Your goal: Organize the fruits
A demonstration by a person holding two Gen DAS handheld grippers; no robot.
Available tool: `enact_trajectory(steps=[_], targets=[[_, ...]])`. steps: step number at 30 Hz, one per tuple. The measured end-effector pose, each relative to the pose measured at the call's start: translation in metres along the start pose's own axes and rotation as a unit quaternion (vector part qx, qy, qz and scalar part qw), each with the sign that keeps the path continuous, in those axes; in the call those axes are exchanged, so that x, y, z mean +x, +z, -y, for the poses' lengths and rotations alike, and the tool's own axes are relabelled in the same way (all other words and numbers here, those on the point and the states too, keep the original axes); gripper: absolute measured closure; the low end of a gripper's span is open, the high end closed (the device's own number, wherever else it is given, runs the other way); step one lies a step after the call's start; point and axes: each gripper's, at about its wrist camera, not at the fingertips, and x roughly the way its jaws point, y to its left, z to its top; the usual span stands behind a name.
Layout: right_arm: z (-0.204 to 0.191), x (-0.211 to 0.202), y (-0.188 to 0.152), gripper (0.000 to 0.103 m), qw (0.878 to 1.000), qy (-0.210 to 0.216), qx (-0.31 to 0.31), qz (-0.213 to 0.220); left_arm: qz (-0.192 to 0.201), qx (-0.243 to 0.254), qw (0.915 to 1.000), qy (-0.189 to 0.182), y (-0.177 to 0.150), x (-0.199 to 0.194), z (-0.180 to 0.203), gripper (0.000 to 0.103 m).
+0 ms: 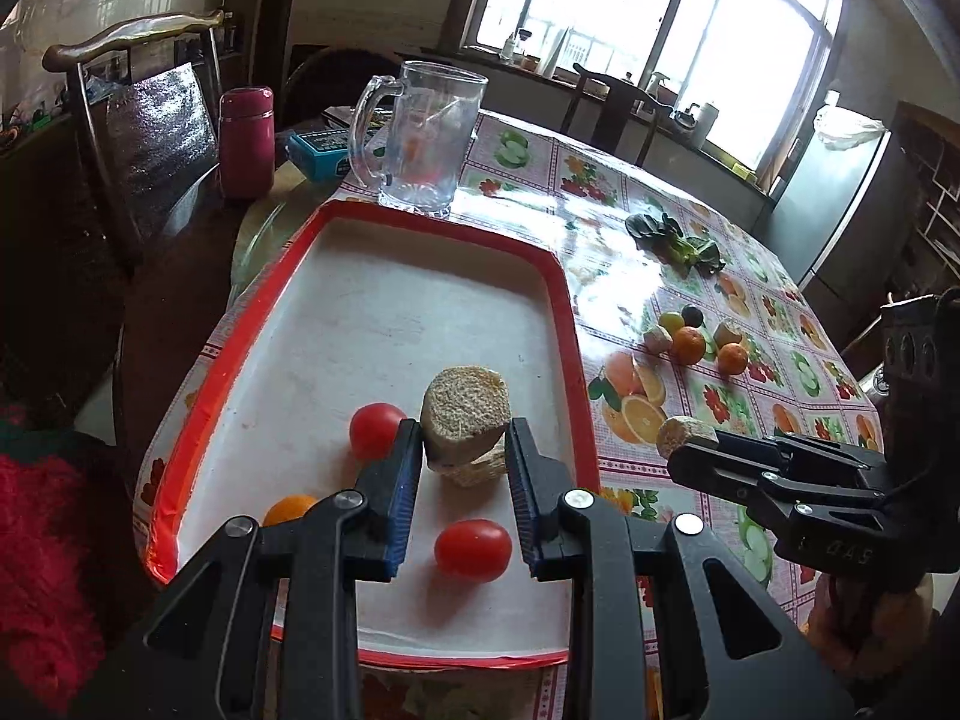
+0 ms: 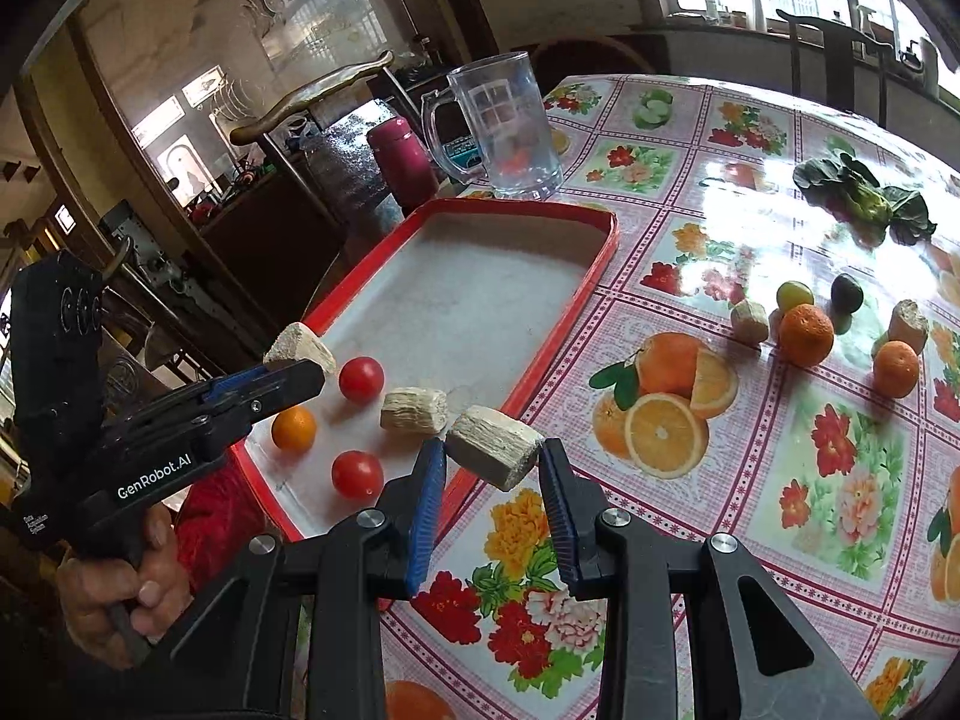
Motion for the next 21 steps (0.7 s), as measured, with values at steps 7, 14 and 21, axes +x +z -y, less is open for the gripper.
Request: enact_trajectory(steps=[7,14,21], targets=[[-0.009,0.013,0.004,0.070,1.000,0.004,-0.005,-0.007,0.003,-0.007,0.9999,0.009,0.005,0.000,-0.016,0.077],[-0.014,0.022,0.009,0.070,1.000,0.007,-0.011,-0.013,-0.003,-0.010,0.9999,0.013,0.007,0.005,-0.024,0.077],[-0.019,0.033,0.024,0.070,1.000,0.006,-0.020,-0.013,-0.006,-0.011,0.9997,0.022,0.015,0.012,-0.035,0.077]])
